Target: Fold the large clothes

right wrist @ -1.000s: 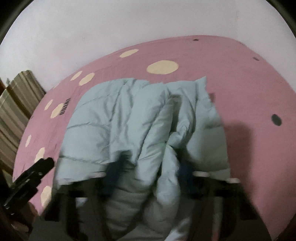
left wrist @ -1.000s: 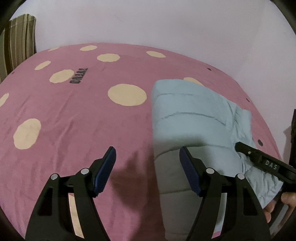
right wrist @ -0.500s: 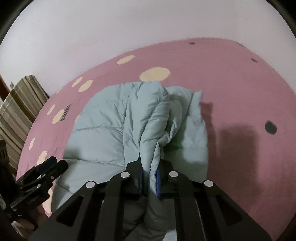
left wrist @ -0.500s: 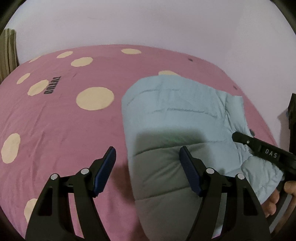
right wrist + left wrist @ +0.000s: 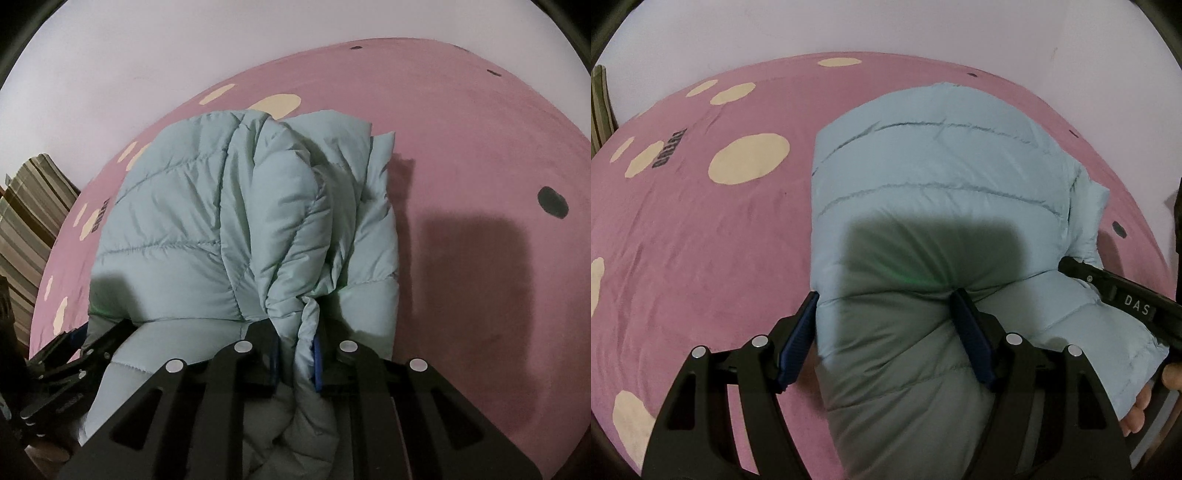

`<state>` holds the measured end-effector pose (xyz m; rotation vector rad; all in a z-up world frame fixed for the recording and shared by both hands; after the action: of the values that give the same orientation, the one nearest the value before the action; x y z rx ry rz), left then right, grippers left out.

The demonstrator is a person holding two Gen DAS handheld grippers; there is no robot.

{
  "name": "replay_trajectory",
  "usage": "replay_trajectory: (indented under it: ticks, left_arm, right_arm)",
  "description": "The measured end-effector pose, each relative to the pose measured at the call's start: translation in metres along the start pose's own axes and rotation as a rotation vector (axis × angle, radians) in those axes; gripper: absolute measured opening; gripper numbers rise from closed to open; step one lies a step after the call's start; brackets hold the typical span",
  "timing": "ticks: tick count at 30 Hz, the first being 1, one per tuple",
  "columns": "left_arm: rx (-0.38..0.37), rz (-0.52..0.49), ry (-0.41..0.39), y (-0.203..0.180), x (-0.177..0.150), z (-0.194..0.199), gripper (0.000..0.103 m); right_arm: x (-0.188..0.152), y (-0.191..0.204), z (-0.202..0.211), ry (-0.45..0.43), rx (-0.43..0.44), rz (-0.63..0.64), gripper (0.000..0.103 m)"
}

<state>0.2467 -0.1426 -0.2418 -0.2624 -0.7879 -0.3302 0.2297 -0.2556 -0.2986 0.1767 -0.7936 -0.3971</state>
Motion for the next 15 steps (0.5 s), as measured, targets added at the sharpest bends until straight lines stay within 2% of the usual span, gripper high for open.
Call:
replay_trajectory:
  ticks: [5, 10, 15]
  left_arm:
    - [0.025, -0.012, -0.043, 0.004, 0.008, 0.024, 0.072]
    - [0.033, 0.035, -0.097, 0.017, 0.016, 0.056, 0.072]
    - [0.014, 0.077, -0.119, 0.018, 0.015, 0.075, 0.072]
  right_arm:
    - [0.011, 0.0, 0.021, -0.025, 0.005, 0.002, 0.023]
    - [0.024, 0.016, 0.075, -0.137, -0.003, 0.063, 0.023]
    - [0.013, 0.042, 0.103, -0.168, 0.039, 0.132, 0.023]
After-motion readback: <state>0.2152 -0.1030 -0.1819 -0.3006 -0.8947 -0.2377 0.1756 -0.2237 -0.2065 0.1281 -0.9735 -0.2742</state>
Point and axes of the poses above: each gripper's, at about its wrist camera, not at the fingertips, and z roughly against the way its jaws point, y to its left, x to its top, the point moved 8 cm from there along -z, roughly the way its jaws point, and after that the axes turned 13 degrees about -y, right-handed, at the moved point
